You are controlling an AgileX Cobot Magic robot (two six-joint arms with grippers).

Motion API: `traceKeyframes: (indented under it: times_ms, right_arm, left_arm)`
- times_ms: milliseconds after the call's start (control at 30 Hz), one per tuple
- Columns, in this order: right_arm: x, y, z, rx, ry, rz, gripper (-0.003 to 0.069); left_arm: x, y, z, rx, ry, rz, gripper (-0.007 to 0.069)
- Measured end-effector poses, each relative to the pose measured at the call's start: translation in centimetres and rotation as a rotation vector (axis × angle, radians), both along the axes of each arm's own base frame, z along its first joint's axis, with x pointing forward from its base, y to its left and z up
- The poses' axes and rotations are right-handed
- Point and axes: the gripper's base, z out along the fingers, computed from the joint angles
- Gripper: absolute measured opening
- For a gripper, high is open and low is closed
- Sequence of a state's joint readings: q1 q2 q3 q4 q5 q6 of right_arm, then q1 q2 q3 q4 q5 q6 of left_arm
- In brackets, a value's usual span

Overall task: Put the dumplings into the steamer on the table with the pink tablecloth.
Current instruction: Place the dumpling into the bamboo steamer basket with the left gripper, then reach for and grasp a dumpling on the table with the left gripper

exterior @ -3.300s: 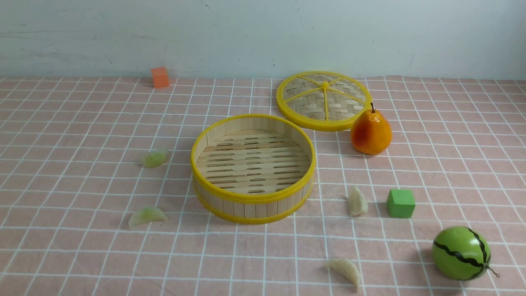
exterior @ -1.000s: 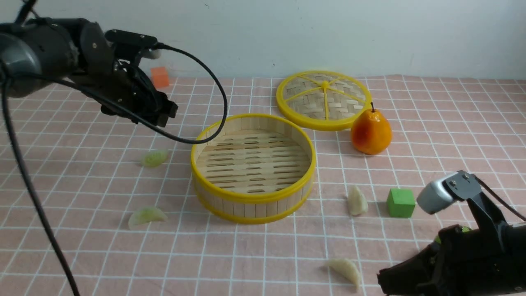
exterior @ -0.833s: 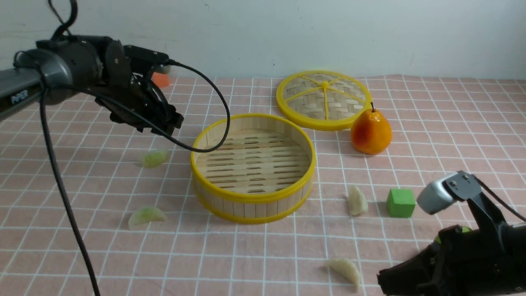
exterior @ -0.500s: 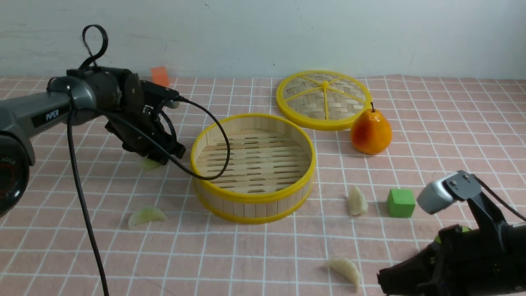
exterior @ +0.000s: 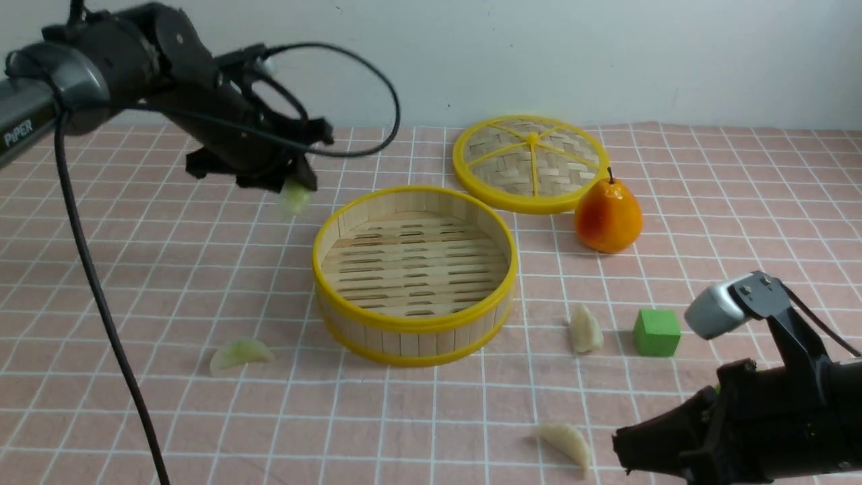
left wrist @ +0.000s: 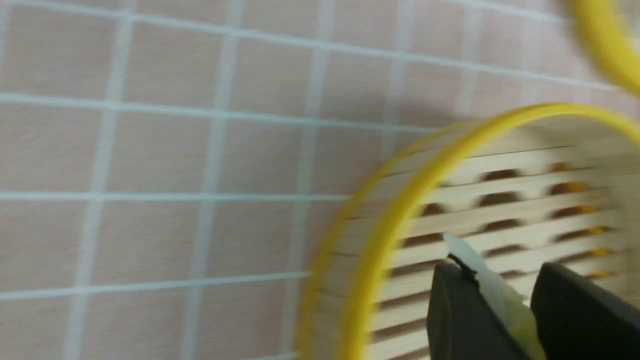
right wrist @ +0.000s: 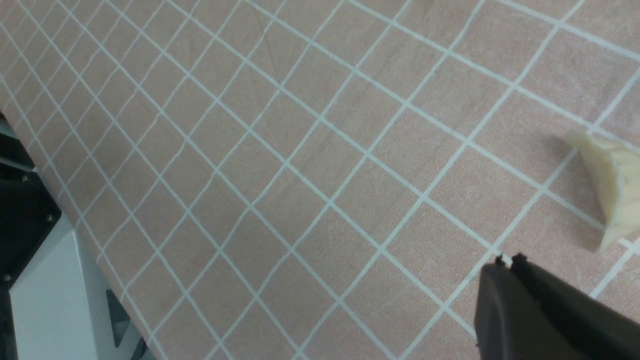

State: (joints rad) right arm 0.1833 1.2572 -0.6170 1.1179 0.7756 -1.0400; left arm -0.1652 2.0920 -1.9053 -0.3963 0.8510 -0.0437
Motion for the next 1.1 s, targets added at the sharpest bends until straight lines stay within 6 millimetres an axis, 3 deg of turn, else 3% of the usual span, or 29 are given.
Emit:
traceKeyframes:
  times_ms: [100,233,300,333,433,500,600,700,733,800,833,900,933,967,1033,1067,1100]
  right_arm:
    - [0.0,0.0,0.0,0.001,-0.001,-0.003,0.0011]
    - [0.0,0.0,0.0,0.006,0.003,0.0,0.0012]
    - [0.0,0.1,0.0,0.008,0.005,0.002,0.0012]
    - [-0.1,0.1,0.1,0.012,0.009,0.007,0.0012]
    - [-0.2,0.1,0.1,0.015,0.012,0.013,0.0012]
    - [-0.2,0.1,0.1,0.015,0.012,0.014,0.0012]
    - [-0.1,0.1,0.1,0.02,0.013,0.011,0.0012]
    - [-0.1,0.2,0.1,0.021,0.014,0.011,0.0014]
    - [-0.1,0.2,0.1,0.021,0.014,0.011,0.0013]
    - [-0.1,0.2,0.1,0.022,0.014,0.01,0.0013]
    - [-0.1,0.2,0.1,0.022,0.014,0.01,0.0014]
    - [-0.1,0.2,0.1,0.022,0.013,0.011,0.0017]
    - [-0.1,0.1,0.1,0.021,0.011,0.01,0.0019]
    - [-0.1,0.1,0.1,0.021,0.011,0.01,0.0019]
    - [-0.1,0.2,0.1,0.021,0.011,0.01,0.0021]
    - [-0.1,0.2,0.1,0.021,0.011,0.01,0.0021]
    - [-0.1,0.2,0.1,0.021,0.012,0.01,0.0021]
  left_arm:
    - [-0.1,-2.9,-0.1,-0.045,-0.041,-0.059,0.0178]
    - [1.0,-5.7,-4.1,-0.021,-0.04,-0.067,0.0178]
    - [1.2,-6.1,-5.3,-0.011,-0.029,-0.056,0.0178]
    - [1.6,-6.4,-7.3,0.004,0.001,-0.032,0.0178]
    - [1.8,-6.5,-8.4,0.009,0.024,0.01,0.0215]
    - [1.8,-6.4,-8.3,0.009,0.023,0.019,0.0254]
    - [1.3,-6.2,-6.6,0.024,0.007,0.01,0.0385]
    - [0.0,-5.6,-2.9,0.075,-0.017,-0.026,0.0459]
    - [-1.1,-5.0,-0.5,0.133,-0.036,-0.058,0.0472]
    - [-3.0,-4.1,2.4,0.209,-0.035,-0.107,0.0477]
    - [-3.2,-4.0,2.6,0.225,-0.034,-0.113,0.0477]
    - [-5.6,-2.9,4.4,0.328,0.051,-0.179,0.0469]
    - [-6.8,-2.3,4.0,0.395,0.121,-0.23,0.0456]
    - [-6.9,-2.2,4.0,0.398,0.123,-0.236,0.0454]
    - [-7.4,-2.0,2.3,0.439,0.191,-0.281,0.044]
    - [-7.8,-1.7,-0.4,0.476,0.256,-0.326,0.0421]
    - [-7.9,-1.6,-1.6,0.492,0.271,-0.343,0.0412]
